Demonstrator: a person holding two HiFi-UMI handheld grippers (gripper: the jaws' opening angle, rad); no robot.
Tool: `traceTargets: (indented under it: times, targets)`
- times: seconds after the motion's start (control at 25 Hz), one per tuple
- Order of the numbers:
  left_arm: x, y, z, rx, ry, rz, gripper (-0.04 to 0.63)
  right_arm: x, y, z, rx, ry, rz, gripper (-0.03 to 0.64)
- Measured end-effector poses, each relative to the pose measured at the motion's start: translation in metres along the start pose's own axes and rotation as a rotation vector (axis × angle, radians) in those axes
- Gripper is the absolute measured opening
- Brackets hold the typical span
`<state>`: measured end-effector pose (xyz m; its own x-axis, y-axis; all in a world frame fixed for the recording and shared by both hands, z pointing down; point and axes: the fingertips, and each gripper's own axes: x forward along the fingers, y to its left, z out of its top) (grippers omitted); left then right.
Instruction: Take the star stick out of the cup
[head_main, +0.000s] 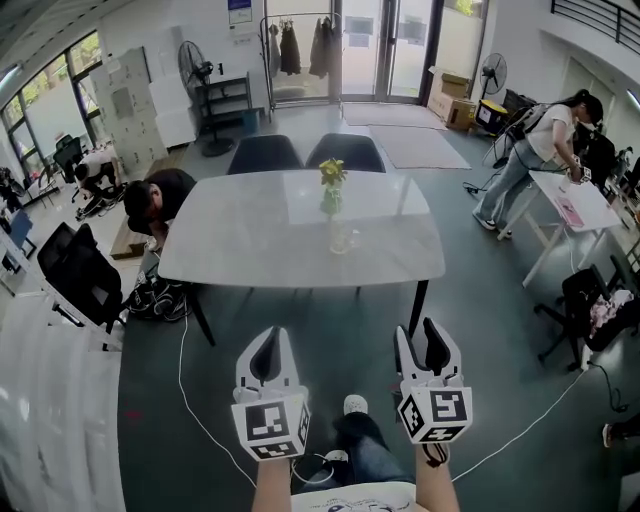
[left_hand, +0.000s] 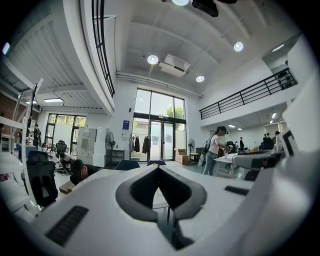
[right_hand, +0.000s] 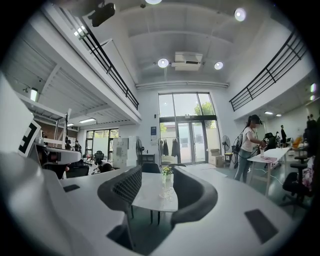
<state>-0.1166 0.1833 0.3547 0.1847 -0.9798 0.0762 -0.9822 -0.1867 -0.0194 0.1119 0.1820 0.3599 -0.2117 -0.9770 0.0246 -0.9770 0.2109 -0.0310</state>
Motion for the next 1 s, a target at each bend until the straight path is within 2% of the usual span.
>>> traceTargets:
  times: [0.28,1.0]
  targets:
    - [0.030,-0.001,-0.003,0.000,0.009,0.012,0.000,0.033,-0.010,-0.004,0.008,0.005,0.020,0.207]
    - [0.173,-0.010,0.024,0.023,0.004,0.079,0.000,0.182,-0.080,0.013,0.029,-0.008,0.091,0.207]
